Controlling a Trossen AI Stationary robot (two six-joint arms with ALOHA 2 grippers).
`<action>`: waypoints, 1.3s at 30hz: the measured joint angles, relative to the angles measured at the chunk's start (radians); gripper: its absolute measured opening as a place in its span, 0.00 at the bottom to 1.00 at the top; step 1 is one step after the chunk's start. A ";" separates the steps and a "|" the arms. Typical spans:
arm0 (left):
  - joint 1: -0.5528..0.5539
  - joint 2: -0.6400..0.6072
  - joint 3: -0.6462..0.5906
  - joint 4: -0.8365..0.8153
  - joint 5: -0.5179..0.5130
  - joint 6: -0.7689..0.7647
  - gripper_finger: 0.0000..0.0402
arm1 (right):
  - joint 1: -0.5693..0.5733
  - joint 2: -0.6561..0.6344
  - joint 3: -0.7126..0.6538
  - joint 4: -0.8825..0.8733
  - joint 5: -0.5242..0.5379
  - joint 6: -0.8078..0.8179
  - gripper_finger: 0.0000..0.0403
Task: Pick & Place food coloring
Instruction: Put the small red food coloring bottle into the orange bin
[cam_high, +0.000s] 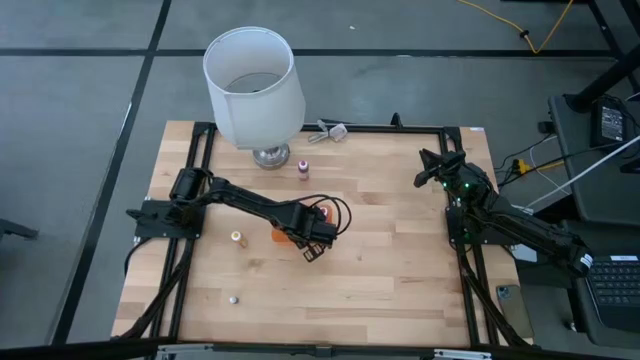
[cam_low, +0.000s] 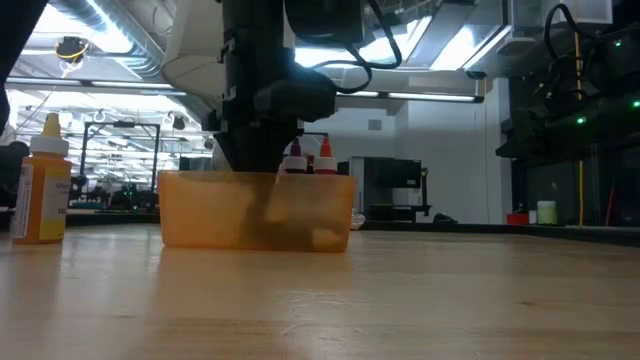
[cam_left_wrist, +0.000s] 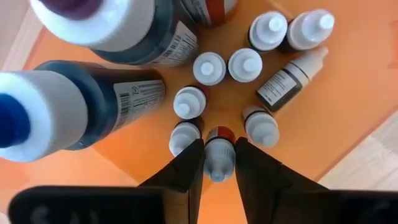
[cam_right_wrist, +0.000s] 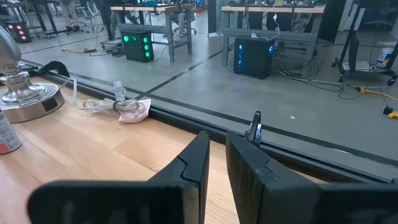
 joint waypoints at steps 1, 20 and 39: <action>0.000 0.000 0.000 0.000 0.003 0.007 0.21 | 0.000 0.000 0.000 0.000 0.000 0.000 0.14; -0.002 -0.026 0.000 -0.006 0.023 0.007 0.34 | 0.000 0.000 0.000 0.000 0.000 0.000 0.14; -0.237 -0.245 0.000 -0.122 0.030 -0.255 0.65 | 0.000 0.000 0.000 0.000 0.000 0.000 0.14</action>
